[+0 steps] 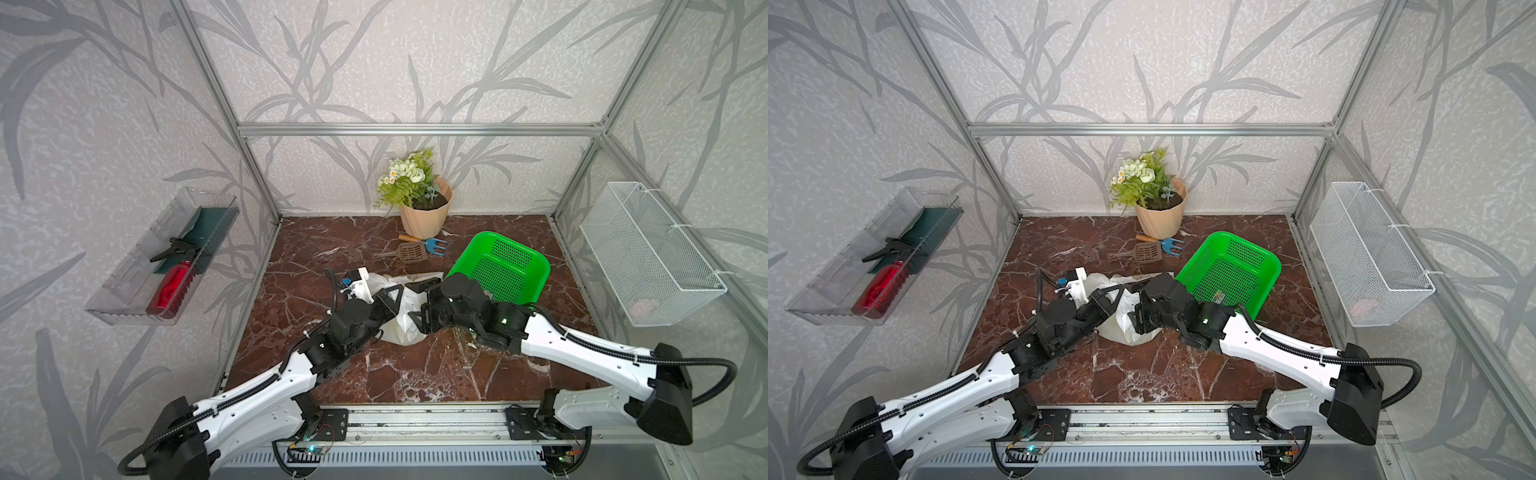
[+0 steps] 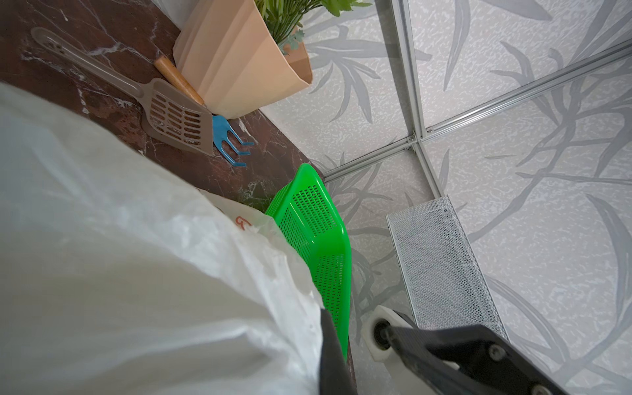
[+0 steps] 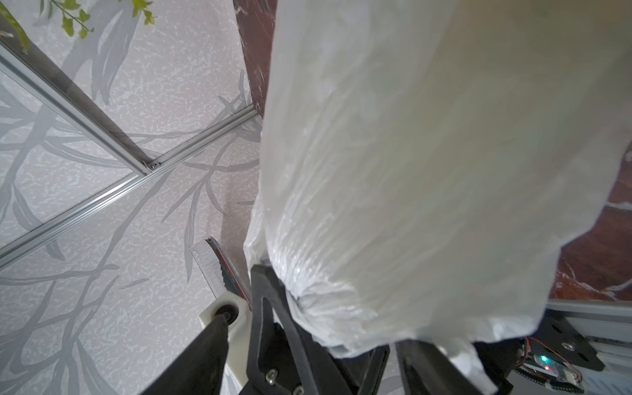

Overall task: Place the banana into a plastic bag & tie a knot
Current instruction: Cross the plastic bag at the center of the board.

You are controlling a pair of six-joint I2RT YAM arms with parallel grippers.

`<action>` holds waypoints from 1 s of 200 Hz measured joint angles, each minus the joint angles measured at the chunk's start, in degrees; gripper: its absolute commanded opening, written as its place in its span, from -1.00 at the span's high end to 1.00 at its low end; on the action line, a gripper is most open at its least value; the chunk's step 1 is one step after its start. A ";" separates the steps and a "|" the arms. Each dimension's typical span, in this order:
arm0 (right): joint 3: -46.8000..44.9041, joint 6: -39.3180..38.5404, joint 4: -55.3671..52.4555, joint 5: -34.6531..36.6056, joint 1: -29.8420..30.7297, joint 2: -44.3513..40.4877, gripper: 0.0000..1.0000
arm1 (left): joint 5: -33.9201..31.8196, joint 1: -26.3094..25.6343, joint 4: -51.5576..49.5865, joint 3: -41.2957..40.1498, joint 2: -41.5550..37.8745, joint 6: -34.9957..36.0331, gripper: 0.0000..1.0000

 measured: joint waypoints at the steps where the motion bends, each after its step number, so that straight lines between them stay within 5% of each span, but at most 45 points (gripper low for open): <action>1: 0.04 0.00 0.00 0.00 0.04 0.00 -0.52 | 0.00 0.00 0.04 0.00 0.02 0.00 1.00; 95: 1.84 0.09 2.71 -0.13 -1.11 4.07 -0.36 | -0.61 -1.33 1.29 0.02 0.63 0.52 1.00; 200: 0.37 0.20 8.04 -1.07 -1.77 6.73 0.16 | -1.42 -2.03 -0.68 0.02 -0.85 1.42 1.00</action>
